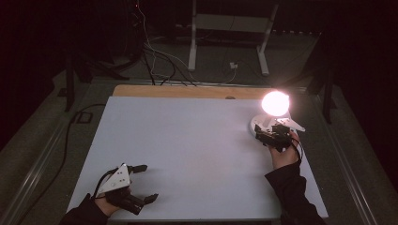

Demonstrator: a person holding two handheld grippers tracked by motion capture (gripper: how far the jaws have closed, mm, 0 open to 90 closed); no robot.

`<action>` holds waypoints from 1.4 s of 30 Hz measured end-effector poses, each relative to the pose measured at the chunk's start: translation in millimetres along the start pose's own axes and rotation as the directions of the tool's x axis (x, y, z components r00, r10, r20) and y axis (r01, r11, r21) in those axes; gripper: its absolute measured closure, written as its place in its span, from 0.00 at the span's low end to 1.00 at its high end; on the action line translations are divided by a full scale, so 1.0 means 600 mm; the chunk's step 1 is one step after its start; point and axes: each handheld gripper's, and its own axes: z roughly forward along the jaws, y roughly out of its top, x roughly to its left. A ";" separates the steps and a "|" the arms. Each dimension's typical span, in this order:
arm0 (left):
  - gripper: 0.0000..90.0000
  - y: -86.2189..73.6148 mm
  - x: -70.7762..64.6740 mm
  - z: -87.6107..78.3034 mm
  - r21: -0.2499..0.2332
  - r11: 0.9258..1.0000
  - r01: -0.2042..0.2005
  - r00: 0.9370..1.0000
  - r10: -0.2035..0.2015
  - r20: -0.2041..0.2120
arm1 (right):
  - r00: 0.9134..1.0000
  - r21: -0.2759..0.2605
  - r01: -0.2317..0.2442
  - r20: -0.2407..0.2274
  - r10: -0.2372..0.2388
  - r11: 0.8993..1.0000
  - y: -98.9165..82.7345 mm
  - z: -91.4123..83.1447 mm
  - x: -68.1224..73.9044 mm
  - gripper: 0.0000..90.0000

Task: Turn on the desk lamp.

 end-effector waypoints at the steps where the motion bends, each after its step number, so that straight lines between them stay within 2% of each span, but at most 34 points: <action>1: 0.00 0.000 0.001 0.001 -0.001 1.000 0.002 1.000 -0.002 -0.003 | 0.999 0.017 0.011 -0.034 -0.010 1.000 0.000 -0.004 -0.001 0.00; 3: 0.00 0.001 0.001 0.001 0.002 1.000 0.004 1.000 -0.004 -0.004 | 0.998 0.037 0.033 -0.061 -0.031 0.999 -0.001 -0.008 -0.001 0.00; 4: 0.00 0.001 0.001 0.003 0.003 1.000 0.005 1.000 -0.005 -0.005 | 0.998 0.034 0.033 -0.060 -0.031 0.999 -0.002 -0.010 -0.001 0.00; 6: 0.00 0.001 0.001 0.003 0.004 1.000 0.003 1.000 -0.003 -0.006 | 0.996 0.031 0.014 -0.091 -0.012 0.999 -0.001 -0.012 -0.002 0.00; 13: 0.00 0.002 0.002 0.003 -0.002 1.000 0.000 1.000 0.000 -0.005 | 0.994 0.025 0.041 -0.103 -0.038 0.999 0.005 -0.019 0.003 0.00; 18: 0.00 0.001 0.001 0.002 -0.004 1.000 0.004 1.000 -0.004 -0.002 | 0.993 0.018 0.040 -0.109 -0.038 0.999 0.009 -0.025 0.006 0.00; 26: 0.00 0.002 0.001 0.003 -0.005 1.000 -0.001 1.000 0.001 0.011 | 0.989 -0.002 0.053 -0.141 -0.053 0.999 0.010 -0.047 0.017 0.00; 33: 0.00 0.003 0.001 0.005 -0.001 1.000 -0.006 1.000 0.006 0.014 | 0.976 -0.008 0.050 -0.211 -0.051 0.999 -0.006 -0.065 0.029 0.00; 36: 0.00 0.002 0.001 0.003 -0.003 1.000 -0.001 1.000 0.001 0.014 | 0.973 -0.007 0.058 -0.225 -0.058 0.998 -0.016 -0.074 0.033 0.00; 42: 0.00 0.003 0.001 0.004 -0.001 1.000 -0.002 1.000 0.003 0.016 | 0.963 0.028 0.082 -0.258 -0.072 0.996 -0.041 -0.085 0.040 0.00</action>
